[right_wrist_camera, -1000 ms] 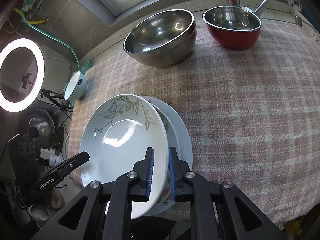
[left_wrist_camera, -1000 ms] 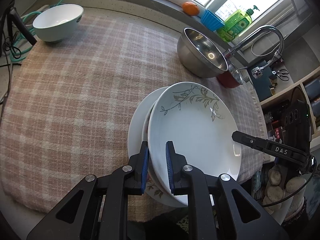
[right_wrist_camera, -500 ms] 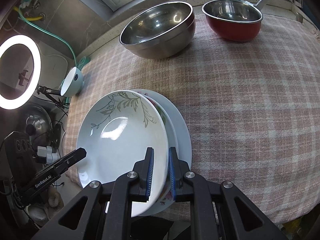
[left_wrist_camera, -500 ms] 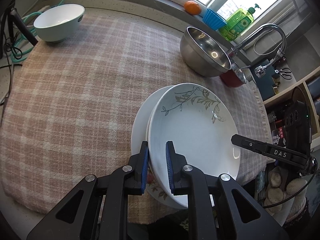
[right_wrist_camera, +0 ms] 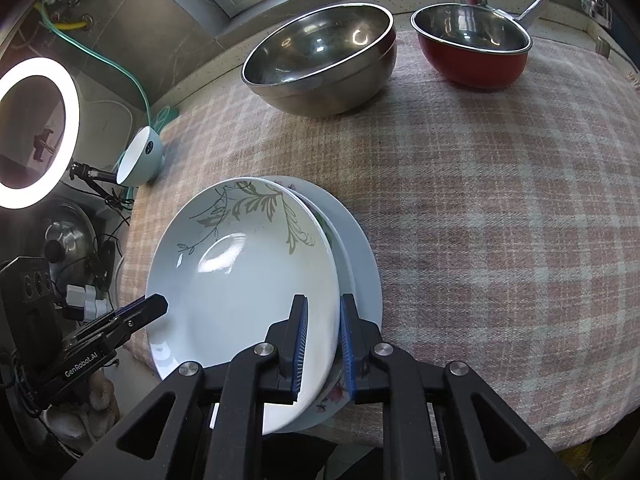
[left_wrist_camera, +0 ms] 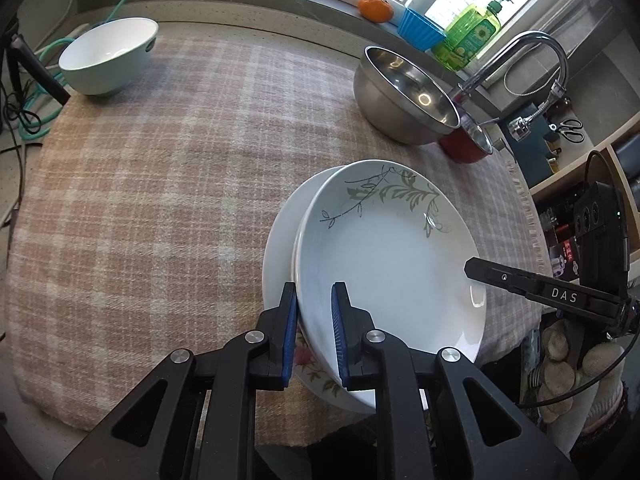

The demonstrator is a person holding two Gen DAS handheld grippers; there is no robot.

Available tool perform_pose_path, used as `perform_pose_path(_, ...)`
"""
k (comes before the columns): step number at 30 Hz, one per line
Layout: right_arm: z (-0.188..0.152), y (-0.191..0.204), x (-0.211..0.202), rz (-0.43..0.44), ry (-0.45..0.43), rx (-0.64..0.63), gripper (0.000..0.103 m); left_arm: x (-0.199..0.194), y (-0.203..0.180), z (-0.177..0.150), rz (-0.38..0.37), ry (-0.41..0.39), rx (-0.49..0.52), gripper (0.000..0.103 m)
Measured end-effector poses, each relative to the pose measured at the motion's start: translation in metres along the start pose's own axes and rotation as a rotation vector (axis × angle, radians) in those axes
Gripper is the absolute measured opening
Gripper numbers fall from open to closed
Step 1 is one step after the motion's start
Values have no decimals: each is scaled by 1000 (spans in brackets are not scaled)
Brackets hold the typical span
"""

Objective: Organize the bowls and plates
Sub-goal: 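Lower the leaf-pattern plate onto the rose-pattern plate with both grippers, then open both grippers and release the leaf-pattern plate rim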

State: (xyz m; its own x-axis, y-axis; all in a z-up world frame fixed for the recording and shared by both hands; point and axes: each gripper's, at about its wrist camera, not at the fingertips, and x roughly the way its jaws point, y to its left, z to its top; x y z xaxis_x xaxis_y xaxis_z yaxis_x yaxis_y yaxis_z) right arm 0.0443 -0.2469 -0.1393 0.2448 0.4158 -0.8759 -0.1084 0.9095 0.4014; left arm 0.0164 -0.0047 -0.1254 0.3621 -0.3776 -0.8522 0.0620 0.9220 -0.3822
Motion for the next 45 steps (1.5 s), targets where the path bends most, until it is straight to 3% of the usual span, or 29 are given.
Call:
perform_pose_path(20,1,3,0,-30,0,-12,16,-3,-3,3,22,-5,37,15)
perform_pose_path(23,1,2,-1,-53,-6,-12,22,-7,-2,5,24,-20,36,15)
perform_pose_path(28,1,-3,-3,-3,5,19,23,-7,-1,8,21,-21,38,15)
perform_pose_path(42,-1,22,4,-145,10,-118,26,-13,5,13,15,-40,4,15)
perform_pose_path(45,-1,20,3,-140,8,-113,26,-17,9,15,17,-49,-9,15)
